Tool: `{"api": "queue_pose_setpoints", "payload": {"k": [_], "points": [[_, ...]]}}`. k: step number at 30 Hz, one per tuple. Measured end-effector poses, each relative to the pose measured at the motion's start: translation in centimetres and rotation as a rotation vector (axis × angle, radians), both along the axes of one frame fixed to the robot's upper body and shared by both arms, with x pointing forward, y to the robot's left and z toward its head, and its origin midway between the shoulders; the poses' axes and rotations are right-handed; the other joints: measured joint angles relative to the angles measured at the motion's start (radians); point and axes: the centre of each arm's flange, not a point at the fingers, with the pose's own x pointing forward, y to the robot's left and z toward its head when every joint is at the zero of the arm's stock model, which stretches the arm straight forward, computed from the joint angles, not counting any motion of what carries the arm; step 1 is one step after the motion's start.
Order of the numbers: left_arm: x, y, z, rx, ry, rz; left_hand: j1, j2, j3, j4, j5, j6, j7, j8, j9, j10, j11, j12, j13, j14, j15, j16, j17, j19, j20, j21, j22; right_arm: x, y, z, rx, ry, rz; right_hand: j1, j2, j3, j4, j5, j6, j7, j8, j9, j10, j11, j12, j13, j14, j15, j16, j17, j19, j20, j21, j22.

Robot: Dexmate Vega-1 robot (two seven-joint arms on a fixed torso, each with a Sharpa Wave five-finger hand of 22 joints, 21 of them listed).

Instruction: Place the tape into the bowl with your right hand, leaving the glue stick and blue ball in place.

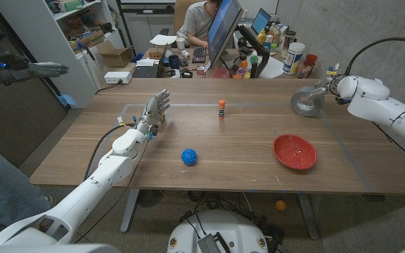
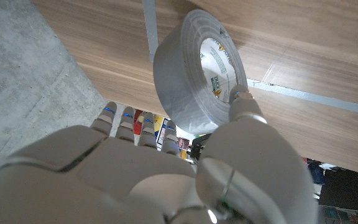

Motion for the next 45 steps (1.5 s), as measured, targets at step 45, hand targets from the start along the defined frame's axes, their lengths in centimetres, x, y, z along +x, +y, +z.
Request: {"api": "queue_pose_setpoints", "payload": {"k": [45], "points": [[0.3,-0.3,0.5,0.015,0.002,-0.006,-0.004,0.004,0.000,0.000,0.000,0.005,-0.006,0.000,0.005,0.003,0.004,0.000,0.005,0.000,0.000,0.000,0.000,0.000,0.000,0.000,0.000,1.6,1.3,-2.5,0.070,-0.060,-0.072,0.236,0.105,0.007,-0.011,0.056,0.420,-0.048,0.168,0.098,0.413,-0.106,0.138,0.095,0.541,-0.148,0.157,0.053,0.939,-0.115,0.199,-0.003]]}}
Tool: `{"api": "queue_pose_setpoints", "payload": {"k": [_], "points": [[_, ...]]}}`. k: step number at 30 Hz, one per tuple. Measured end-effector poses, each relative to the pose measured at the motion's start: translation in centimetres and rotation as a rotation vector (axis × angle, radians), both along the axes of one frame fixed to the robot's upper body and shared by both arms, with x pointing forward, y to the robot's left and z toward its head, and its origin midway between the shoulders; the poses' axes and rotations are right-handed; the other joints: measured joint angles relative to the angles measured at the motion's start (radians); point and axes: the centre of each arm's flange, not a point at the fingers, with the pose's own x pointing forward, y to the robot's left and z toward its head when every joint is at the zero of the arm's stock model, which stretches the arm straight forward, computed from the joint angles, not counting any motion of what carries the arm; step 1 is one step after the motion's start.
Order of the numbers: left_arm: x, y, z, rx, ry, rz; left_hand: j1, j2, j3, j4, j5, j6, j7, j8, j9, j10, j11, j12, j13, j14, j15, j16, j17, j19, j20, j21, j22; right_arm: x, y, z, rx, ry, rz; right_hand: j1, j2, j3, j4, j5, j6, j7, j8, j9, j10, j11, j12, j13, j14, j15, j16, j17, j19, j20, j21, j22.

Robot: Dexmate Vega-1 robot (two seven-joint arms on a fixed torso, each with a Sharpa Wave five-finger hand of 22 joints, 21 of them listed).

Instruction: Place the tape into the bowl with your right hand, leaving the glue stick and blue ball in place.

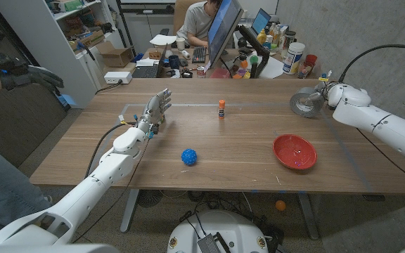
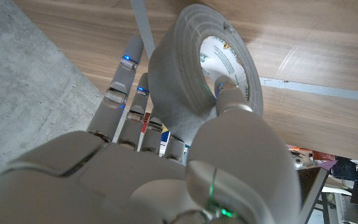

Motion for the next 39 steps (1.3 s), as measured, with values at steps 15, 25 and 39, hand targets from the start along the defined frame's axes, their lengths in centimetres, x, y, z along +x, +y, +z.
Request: {"api": "queue_pose_setpoints", "payload": {"k": [15,25,39], "points": [[0.0,-0.1,-0.1,0.005,0.004,-0.005,0.000,0.000,0.000,0.000,0.000,0.000,0.000,0.000,0.000,0.000,0.000,0.000,0.000,0.000,0.000,0.000,0.000,0.000,0.000,0.000,0.000,-0.3,0.6,0.2,-0.001,-0.053,-0.006,0.074,0.029,0.025,-0.022,-0.054,0.032,0.032,0.050,0.027,0.092,-0.001,0.032,0.019,0.071,-0.031,0.033,0.018,0.046,-0.035,0.006,0.001],[0.1,-0.1,0.0,0.006,0.006,-0.006,0.000,0.000,0.000,0.000,0.000,0.000,0.000,0.000,0.000,0.000,0.000,0.000,0.000,0.000,0.000,0.000,0.000,0.000,0.000,0.000,0.000,-0.9,1.0,0.7,-0.004,-0.128,-0.010,0.087,0.016,0.025,-0.022,-0.103,0.084,0.084,0.082,0.037,0.159,-0.016,0.054,0.032,0.136,-0.061,0.063,0.039,0.091,-0.069,0.021,0.003],[0.2,-0.1,0.2,0.012,0.006,-0.011,0.000,0.000,0.003,-0.003,0.000,0.000,0.000,0.000,0.000,0.000,0.000,0.000,0.000,0.000,0.000,0.000,0.000,0.000,0.000,0.000,0.000,-1.7,1.3,1.4,-0.012,-0.195,-0.006,0.087,0.016,0.025,-0.022,-0.125,0.097,0.097,0.094,0.037,0.184,-0.023,0.062,0.042,0.149,-0.066,0.075,0.056,0.099,-0.078,0.025,0.003]]}}
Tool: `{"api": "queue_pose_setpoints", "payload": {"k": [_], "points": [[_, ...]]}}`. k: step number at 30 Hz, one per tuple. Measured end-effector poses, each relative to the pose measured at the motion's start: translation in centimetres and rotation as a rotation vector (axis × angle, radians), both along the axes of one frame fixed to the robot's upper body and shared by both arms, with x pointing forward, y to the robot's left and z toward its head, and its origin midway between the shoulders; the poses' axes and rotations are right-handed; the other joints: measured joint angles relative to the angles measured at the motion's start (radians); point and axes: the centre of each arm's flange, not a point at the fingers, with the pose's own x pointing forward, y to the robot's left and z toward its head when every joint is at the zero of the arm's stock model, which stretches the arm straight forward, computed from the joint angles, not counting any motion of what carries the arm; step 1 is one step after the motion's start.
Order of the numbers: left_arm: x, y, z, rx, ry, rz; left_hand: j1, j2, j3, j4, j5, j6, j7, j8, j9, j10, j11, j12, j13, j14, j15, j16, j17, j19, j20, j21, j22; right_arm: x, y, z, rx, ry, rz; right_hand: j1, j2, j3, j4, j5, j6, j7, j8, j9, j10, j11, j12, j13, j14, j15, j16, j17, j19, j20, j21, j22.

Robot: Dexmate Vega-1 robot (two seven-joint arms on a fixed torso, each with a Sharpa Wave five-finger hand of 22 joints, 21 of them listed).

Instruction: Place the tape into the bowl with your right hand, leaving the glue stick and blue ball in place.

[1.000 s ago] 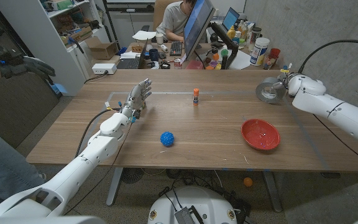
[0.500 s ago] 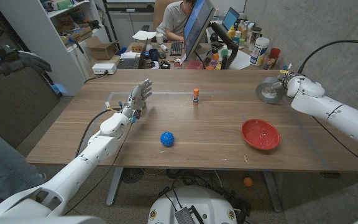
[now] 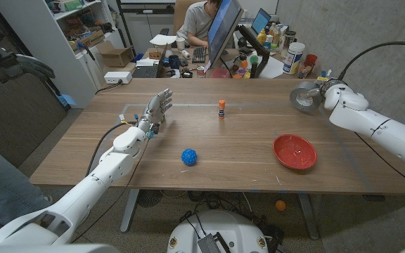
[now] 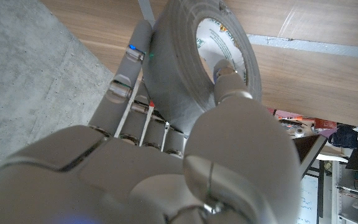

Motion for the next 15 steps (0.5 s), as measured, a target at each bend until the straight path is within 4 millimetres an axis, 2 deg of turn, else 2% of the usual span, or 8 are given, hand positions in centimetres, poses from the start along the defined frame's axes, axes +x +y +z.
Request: {"api": "queue_pose_setpoints", "payload": {"k": [15], "points": [[0.3,-0.1,0.3,0.016,0.002,-0.002,0.000,0.000,0.000,0.000,0.000,0.000,0.000,0.000,0.000,-0.002,0.002,0.000,0.000,0.000,0.000,0.000,0.000,0.000,0.000,0.000,0.000,-1.7,0.5,0.6,0.002,-0.029,0.029,0.003,-0.003,0.000,0.000,-0.021,0.005,0.005,0.000,0.000,0.000,0.000,0.000,0.005,0.009,-0.005,0.000,0.000,0.000,0.000,0.000,0.000]]}}
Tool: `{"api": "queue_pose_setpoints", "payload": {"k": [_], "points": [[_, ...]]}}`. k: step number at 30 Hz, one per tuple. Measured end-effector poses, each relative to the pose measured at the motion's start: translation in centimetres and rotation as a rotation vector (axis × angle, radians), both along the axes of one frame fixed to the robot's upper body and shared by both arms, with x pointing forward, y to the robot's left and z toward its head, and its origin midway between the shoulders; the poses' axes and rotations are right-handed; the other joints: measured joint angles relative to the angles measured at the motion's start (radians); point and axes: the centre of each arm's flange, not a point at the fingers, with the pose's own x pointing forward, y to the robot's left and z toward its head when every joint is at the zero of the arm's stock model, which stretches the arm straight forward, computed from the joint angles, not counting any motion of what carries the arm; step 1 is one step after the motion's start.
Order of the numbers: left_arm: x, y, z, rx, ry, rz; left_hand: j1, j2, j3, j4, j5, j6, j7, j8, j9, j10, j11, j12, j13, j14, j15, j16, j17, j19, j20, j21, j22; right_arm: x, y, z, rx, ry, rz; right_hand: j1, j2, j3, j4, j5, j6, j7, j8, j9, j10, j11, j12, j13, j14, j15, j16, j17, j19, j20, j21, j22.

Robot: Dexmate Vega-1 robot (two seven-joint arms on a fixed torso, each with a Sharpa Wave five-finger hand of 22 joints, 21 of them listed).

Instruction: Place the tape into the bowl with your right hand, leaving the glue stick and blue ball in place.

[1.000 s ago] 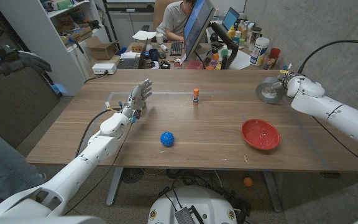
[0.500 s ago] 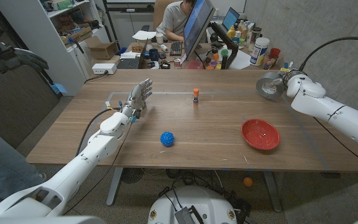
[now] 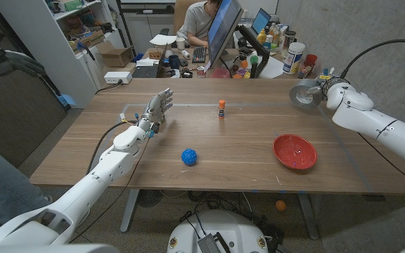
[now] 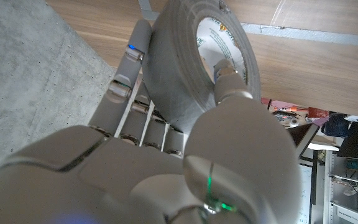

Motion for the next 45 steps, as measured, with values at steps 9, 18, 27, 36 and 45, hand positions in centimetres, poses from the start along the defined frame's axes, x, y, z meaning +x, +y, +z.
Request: {"api": "queue_pose_setpoints", "payload": {"k": [9,18,27,36,45], "points": [[0.3,-0.1,0.0,0.004,0.003,-0.005,0.005,0.005,0.004,-0.004,0.000,0.006,0.006,0.000,0.000,0.000,0.000,0.000,0.000,0.000,0.000,0.000,0.000,0.000,0.000,0.000,0.000,-1.6,0.5,0.3,-0.003,-0.020,0.019,0.003,-0.003,0.000,0.000,-0.007,0.000,0.000,0.000,0.000,0.000,0.000,0.000,0.005,0.000,0.000,-0.006,0.005,0.000,0.000,0.000,0.000],[0.4,-0.1,0.7,0.015,-0.005,-0.014,0.005,0.005,0.004,-0.004,0.000,0.006,0.006,0.000,0.000,0.005,0.005,0.000,0.000,0.000,0.000,0.000,0.000,0.000,0.000,0.000,0.000,-3.8,1.3,0.9,-0.006,-0.048,0.043,0.002,-0.002,0.000,0.000,-0.020,0.000,0.000,0.007,0.000,0.000,0.000,0.000,0.009,0.009,0.002,-0.013,0.005,0.000,0.000,0.000,0.000],[0.4,0.0,1.4,0.027,-0.019,-0.018,0.010,0.010,0.008,-0.008,0.000,0.006,0.006,0.000,0.000,0.005,0.005,0.000,0.000,0.000,0.000,0.000,0.000,-0.004,-0.004,0.000,0.000,-5.6,1.8,1.0,-0.010,-0.073,0.066,0.002,-0.002,0.003,-0.003,-0.028,-0.011,-0.011,0.007,0.000,0.000,0.000,0.000,0.014,0.009,0.002,-0.017,0.011,-0.008,0.000,0.000,0.000],[0.5,0.1,1.8,0.035,-0.026,-0.023,0.011,0.011,0.008,-0.008,0.000,0.006,0.006,-0.004,0.000,0.005,0.005,0.000,0.000,0.000,0.000,0.000,0.000,-0.004,-0.004,0.000,0.000,-7.8,2.2,0.6,-0.024,-0.113,0.086,0.002,-0.002,0.010,-0.010,-0.031,-0.017,-0.017,0.007,0.000,0.008,-0.008,0.000,0.019,0.009,0.002,-0.020,0.014,-0.015,0.007,0.000,0.000],[0.5,0.0,2.2,0.045,-0.031,-0.031,0.011,0.011,0.008,-0.008,0.000,0.006,0.006,-0.004,0.000,0.005,0.005,0.000,0.000,0.000,0.000,0.000,0.000,-0.004,-0.004,0.000,0.000,-9.5,2.2,0.0,-0.033,-0.134,0.117,0.011,-0.011,0.014,-0.014,-0.035,-0.013,-0.013,0.010,0.005,0.007,-0.011,0.000,0.023,0.003,-0.004,-0.027,0.018,-0.024,0.005,-0.002,0.000]]}}
